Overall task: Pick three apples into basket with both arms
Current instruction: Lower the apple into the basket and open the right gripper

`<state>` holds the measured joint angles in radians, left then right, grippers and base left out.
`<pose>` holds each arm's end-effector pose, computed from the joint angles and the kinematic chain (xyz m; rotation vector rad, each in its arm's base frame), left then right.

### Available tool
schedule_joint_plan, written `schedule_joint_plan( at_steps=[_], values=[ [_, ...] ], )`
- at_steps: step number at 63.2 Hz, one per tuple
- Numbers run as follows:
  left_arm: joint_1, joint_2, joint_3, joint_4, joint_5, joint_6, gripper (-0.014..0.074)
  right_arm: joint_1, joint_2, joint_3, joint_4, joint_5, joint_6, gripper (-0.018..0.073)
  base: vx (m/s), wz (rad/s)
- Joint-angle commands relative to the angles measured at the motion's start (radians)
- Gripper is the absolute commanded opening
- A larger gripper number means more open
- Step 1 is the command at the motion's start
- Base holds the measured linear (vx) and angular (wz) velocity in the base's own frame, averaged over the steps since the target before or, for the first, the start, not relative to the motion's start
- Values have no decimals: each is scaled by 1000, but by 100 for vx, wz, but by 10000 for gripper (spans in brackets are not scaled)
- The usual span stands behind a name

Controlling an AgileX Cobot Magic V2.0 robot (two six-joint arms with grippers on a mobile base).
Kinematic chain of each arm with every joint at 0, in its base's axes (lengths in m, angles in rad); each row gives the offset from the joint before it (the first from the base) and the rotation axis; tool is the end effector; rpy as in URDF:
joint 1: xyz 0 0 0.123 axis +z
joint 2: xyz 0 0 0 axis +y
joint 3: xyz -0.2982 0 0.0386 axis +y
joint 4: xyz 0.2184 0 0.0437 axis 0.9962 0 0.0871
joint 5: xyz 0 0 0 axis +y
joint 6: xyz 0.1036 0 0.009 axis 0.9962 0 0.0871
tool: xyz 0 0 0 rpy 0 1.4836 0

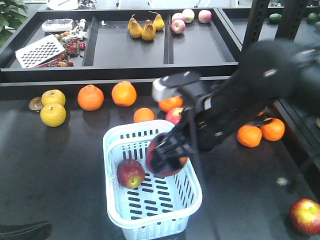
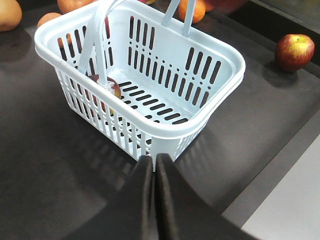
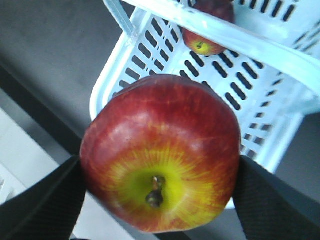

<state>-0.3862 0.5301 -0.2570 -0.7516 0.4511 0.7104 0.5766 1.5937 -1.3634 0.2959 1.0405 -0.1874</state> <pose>0.0533 -0.0551 0.2404 0.5974 2.0307 -0.5418 0.2438 0.1897 0.3205 -0.9047 2.6253 0.4952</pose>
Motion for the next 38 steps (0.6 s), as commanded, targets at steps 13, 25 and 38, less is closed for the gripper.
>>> schedule_joint_plan(
  at_steps=[13,25,38],
  values=[
    [0,2,-20,-32,-45,-10,-8,15,177,-23,41,-169,-16,15,0,0],
    [0,2,-20,-46,-45,-10,-8,33,238,-23,121,-224,-82,185,0,0],
    [0,2,-20,-46,-45,-10,-8,32,250,-23,117,-253,-94,539,0,0]
  ],
)
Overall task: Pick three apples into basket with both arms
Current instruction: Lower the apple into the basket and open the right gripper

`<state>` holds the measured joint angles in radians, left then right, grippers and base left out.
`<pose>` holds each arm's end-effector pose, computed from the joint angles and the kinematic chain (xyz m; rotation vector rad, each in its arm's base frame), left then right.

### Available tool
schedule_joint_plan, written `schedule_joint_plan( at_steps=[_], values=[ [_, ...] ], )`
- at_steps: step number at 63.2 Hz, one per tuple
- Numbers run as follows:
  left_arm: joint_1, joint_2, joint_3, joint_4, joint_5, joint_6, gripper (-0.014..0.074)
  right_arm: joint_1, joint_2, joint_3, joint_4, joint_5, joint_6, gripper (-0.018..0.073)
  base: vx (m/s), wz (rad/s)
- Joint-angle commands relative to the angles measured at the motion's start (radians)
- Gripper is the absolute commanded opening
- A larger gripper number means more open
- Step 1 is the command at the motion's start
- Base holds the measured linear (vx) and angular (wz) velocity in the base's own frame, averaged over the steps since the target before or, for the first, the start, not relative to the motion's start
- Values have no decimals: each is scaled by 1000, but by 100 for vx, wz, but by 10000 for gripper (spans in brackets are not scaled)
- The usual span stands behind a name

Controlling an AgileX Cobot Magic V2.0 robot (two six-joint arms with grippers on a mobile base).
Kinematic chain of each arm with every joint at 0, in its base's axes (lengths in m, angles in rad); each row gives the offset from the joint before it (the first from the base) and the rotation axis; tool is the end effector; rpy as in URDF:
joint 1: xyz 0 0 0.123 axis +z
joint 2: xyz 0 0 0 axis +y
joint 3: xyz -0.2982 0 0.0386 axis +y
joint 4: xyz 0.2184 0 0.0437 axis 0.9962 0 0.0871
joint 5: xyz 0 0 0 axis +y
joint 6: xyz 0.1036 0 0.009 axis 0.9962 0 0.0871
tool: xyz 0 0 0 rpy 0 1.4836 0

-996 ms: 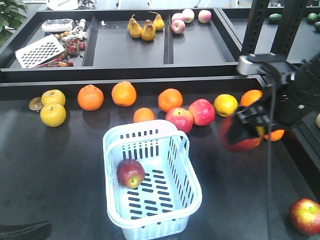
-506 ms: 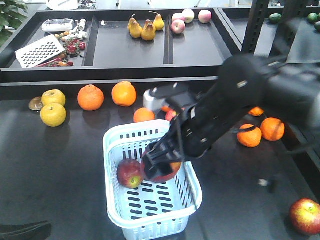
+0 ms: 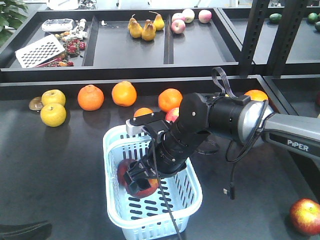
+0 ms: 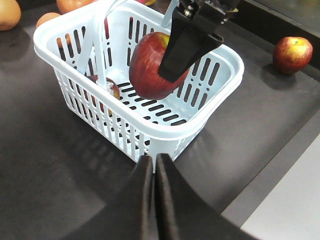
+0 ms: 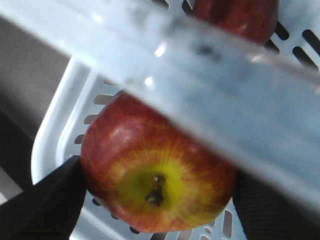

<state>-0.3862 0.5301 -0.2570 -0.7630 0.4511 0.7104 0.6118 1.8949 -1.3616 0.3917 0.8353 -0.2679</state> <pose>0.0532 -0.0555 0.2407 0.5883 2.0311 -0.5525 0.2892 0.2389 0.2256 -0.9255 2.7141 0.5386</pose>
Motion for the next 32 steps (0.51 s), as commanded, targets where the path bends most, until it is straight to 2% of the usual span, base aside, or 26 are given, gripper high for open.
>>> schedule_joint_plan(
  at_steps=[1,6,13,24,32],
  values=[
    [0,2,-20,-35,-45,-10,-8,-3,-51,-25,21,-49,-14,561,0,0],
    [0,2,-20,-35,-45,-10,-8,-3,-51,-25,21,-49,-14,661,0,0],
    [0,2,-20,-35,-45,-10,-8,-3,-51,-25,16,-50,-14,715,0,0],
    [0,2,-20,-35,-45,-10,-8,-4,-55,-25,-8,-11,-13,681,0,0],
    [0,2,-20,-35,-45,-10,-8,-4,-84,-25,-49,68,12,590,0,0]
  ],
)
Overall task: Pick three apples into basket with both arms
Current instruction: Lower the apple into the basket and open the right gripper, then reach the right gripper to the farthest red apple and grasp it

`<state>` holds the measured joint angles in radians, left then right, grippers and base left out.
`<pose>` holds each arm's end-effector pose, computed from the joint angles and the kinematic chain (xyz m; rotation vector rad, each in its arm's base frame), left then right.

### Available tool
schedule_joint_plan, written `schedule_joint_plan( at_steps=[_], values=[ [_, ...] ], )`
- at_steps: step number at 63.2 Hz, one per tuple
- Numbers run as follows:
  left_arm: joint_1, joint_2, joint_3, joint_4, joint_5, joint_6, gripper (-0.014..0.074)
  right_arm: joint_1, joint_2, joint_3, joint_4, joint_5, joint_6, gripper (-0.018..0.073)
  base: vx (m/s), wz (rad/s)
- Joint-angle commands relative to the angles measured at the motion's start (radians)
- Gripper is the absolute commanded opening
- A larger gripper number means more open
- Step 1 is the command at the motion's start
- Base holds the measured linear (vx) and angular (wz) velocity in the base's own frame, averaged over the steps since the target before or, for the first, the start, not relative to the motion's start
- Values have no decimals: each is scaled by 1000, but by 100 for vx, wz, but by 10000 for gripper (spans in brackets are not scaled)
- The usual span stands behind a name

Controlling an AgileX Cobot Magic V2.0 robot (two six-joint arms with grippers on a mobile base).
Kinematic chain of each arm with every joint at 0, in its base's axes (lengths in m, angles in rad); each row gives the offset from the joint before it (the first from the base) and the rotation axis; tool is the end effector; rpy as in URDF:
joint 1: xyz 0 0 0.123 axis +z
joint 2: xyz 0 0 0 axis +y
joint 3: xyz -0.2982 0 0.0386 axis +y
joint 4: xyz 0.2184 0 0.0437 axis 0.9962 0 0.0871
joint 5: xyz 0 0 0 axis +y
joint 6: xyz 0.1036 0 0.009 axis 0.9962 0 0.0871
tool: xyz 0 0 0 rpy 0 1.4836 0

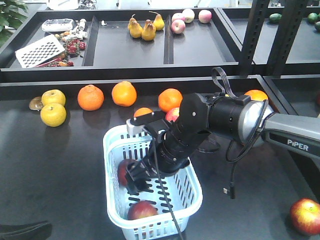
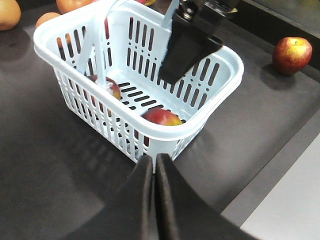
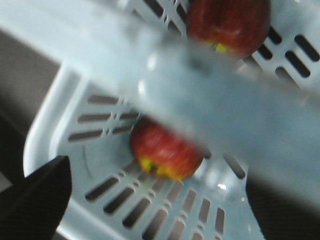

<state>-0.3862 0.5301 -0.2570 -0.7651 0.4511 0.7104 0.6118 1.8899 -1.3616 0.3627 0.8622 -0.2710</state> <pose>0.0532 -0.0556 0.2408 0.5866 2.0312 -0.5545 0.2872 0.2357 0.2260 -0.9669 2.7236 0.5057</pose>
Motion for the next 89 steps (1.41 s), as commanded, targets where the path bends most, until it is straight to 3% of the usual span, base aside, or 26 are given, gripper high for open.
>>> schedule_joint_plan(
  at_steps=[1,8,21,31,42,51,59,68,78,89],
  values=[
    [0,2,-20,-33,-45,-10,-8,-4,-85,-25,-32,52,22,574,0,0],
    [0,2,-20,-33,-45,-10,-8,-4,-141,-25,-132,128,81,417,0,0],
    [0,2,-20,-33,-45,-10,-8,-13,-276,-25,-385,217,221,-14,0,0],
    [0,2,-20,-33,-45,-10,-8,-96,-350,-25,-469,284,280,-9,0,0],
    [0,2,-20,-33,-45,-10,-8,-276,-400,6,-468,302,279,-9,0,0],
    [0,2,-20,-33,-45,-10,-8,-436,-445,132,-469,263,271,-5,0,0],
    [0,2,-20,-33,-43,-10,-8,-586,-458,247,-451,228,266,47,0,0],
    [0,2,-20,-33,-42,-10,-8,-720,-442,312,-341,207,183,224,0,0],
    [0,2,-20,-33,-40,-10,-8,-787,-410,311,-363,181,162,510,0,0],
    [0,2,-20,-33,-40,-10,-8,-814,-331,311,-420,167,168,711,0,0]
  ],
)
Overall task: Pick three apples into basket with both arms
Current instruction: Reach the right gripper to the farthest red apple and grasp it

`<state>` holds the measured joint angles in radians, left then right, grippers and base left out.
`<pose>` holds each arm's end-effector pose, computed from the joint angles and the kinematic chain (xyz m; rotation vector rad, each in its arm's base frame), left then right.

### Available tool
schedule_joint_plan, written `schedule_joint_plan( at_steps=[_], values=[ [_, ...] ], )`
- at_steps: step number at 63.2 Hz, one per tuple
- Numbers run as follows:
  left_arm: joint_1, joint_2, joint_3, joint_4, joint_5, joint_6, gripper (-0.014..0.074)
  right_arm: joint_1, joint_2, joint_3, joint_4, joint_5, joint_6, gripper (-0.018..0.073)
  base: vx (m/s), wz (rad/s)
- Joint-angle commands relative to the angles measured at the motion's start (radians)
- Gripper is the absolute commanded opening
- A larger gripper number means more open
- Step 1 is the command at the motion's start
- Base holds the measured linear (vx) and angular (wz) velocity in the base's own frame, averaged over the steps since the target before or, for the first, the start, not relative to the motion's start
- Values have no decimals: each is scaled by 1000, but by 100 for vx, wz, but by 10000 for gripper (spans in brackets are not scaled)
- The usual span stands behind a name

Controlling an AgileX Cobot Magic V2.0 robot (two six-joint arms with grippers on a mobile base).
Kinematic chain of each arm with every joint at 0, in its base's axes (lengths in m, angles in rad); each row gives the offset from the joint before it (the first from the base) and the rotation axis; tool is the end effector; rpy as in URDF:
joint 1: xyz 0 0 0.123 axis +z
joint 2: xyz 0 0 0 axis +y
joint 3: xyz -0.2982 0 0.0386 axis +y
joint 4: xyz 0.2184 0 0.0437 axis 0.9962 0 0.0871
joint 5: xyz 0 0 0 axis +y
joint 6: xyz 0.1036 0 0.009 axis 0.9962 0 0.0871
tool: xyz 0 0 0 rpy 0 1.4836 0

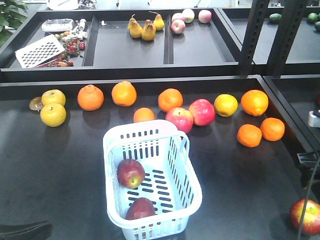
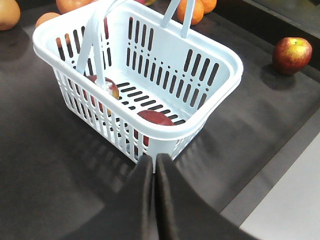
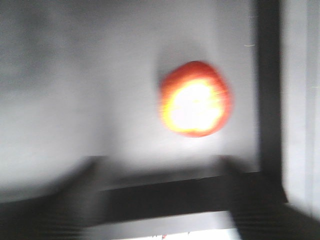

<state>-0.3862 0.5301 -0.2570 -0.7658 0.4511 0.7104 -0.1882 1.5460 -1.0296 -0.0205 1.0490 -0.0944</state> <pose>0.0532 -0.0556 0.2408 0.5860 2.0312 -0.5551 0.2475 -0.0490 0.2487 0.1288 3.0494 -0.0475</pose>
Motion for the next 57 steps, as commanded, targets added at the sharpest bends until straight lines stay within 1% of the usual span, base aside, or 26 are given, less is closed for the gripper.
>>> schedule_joint_plan(
  at_steps=[1,9,20,37,49,57],
  values=[
    [0,2,-20,-32,-39,-10,-8,-14,22,-21,-41,-20,-8,720,0,0],
    [0,2,-20,-32,-39,-10,-8,-13,78,-21,-56,-24,1,725,0,0],
    [0,2,-20,-32,-39,-10,-8,-13,132,-21,-84,-55,0,697,0,0],
    [0,2,-20,-32,-39,-10,-8,-13,208,-21,-93,-92,4,658,0,0],
    [0,2,-20,-32,-39,-10,-8,-13,267,-21,-164,-107,26,652,0,0],
    [0,2,-20,-32,-39,-10,-8,-13,305,-21,-164,-131,38,650,0,0]
  ],
)
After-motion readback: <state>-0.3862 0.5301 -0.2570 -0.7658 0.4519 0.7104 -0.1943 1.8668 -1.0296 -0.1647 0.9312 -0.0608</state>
